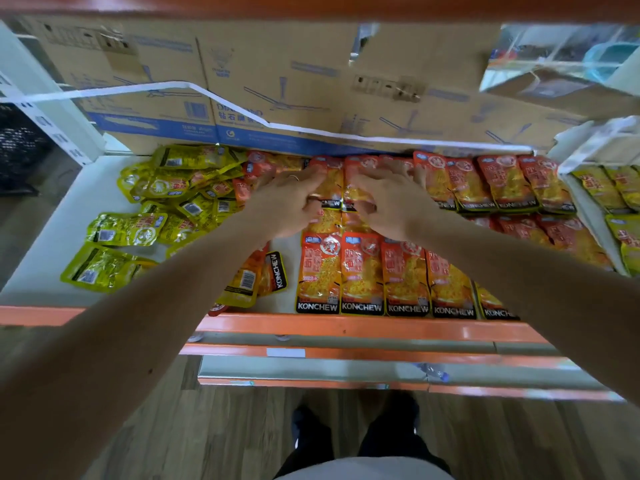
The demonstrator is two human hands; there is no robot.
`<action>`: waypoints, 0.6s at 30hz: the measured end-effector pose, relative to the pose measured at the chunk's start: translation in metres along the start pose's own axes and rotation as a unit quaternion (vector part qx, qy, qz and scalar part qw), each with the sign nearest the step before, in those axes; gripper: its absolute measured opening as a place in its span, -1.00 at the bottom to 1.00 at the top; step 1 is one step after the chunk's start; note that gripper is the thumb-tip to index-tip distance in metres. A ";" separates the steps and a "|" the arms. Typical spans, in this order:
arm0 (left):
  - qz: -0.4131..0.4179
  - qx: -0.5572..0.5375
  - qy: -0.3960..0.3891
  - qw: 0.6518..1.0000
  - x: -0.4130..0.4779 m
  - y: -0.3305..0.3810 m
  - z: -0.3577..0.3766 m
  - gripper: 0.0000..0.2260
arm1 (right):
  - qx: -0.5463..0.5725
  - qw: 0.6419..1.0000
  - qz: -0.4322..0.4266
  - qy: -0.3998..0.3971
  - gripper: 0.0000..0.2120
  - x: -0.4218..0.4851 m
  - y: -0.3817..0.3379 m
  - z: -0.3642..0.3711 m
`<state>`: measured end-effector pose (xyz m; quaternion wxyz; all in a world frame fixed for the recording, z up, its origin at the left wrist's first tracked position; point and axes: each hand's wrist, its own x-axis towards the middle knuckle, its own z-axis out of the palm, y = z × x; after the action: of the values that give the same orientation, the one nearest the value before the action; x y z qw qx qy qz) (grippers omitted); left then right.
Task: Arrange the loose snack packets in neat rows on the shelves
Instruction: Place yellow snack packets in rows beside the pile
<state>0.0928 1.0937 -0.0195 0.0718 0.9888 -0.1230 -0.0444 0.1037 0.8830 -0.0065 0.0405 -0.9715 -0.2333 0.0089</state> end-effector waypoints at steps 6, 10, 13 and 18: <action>-0.062 -0.015 0.082 0.995 -0.039 -0.010 -0.014 -0.55 | 0.028 0.994 -0.105 0.023 -0.52 0.013 -0.040 -0.030; -0.107 -0.037 0.157 0.981 -0.069 -0.033 -0.026 -0.65 | 0.009 0.976 -0.216 0.008 -0.57 0.031 -0.074 -0.047; -0.167 -0.046 0.187 0.967 -0.100 -0.050 -0.034 -0.61 | 0.019 0.962 -0.273 0.018 -0.61 0.041 -0.098 -0.053; -0.242 -0.028 0.203 0.949 -0.144 -0.067 -0.035 -0.66 | 0.025 0.949 -0.315 -0.016 -0.57 0.058 -0.133 -0.052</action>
<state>-0.0266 1.1989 0.0150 0.1103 0.9746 0.1379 0.1374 0.0966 1.0234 0.0562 0.0614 -0.8469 -0.5279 0.0168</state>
